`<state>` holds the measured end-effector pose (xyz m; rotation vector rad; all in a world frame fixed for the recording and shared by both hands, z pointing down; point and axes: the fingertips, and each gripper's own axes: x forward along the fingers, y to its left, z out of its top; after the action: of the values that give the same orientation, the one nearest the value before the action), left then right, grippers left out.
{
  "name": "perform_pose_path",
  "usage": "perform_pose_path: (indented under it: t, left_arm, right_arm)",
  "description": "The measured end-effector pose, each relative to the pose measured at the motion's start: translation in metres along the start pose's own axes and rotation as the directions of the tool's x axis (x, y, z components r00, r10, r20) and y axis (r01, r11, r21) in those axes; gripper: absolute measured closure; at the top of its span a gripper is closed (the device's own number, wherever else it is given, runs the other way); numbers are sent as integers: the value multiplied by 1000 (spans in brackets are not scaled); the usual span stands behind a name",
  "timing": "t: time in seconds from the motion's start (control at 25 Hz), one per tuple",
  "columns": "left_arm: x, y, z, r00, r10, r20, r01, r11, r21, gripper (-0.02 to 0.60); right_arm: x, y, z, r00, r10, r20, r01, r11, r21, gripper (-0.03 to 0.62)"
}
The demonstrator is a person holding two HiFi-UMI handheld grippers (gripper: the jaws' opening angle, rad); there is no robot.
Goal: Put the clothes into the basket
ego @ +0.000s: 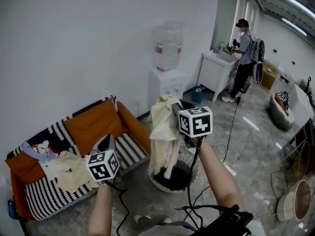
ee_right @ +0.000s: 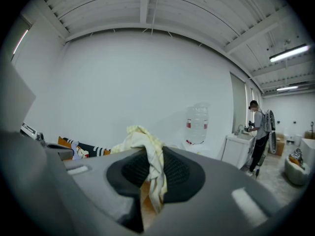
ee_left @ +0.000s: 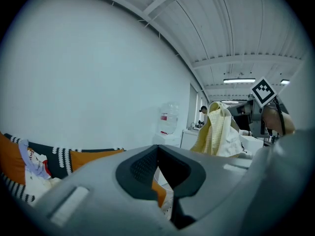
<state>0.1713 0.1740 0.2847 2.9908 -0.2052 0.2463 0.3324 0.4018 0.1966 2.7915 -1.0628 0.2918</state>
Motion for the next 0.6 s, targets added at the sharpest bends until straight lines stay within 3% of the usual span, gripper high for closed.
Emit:
perform_pose_path:
  t: [0.28, 0.6]
  left_arm:
    - [14, -61, -17, 997, -74, -5, 74, 997, -16, 575]
    - [31, -113, -52, 988, -131, -77, 131, 991, 1, 575]
  right_arm:
    - [-36, -39, -41, 998, -47, -51, 47, 999, 13, 531]
    - [-56, -81, -99, 991, -69, -116, 79, 993, 86, 531]
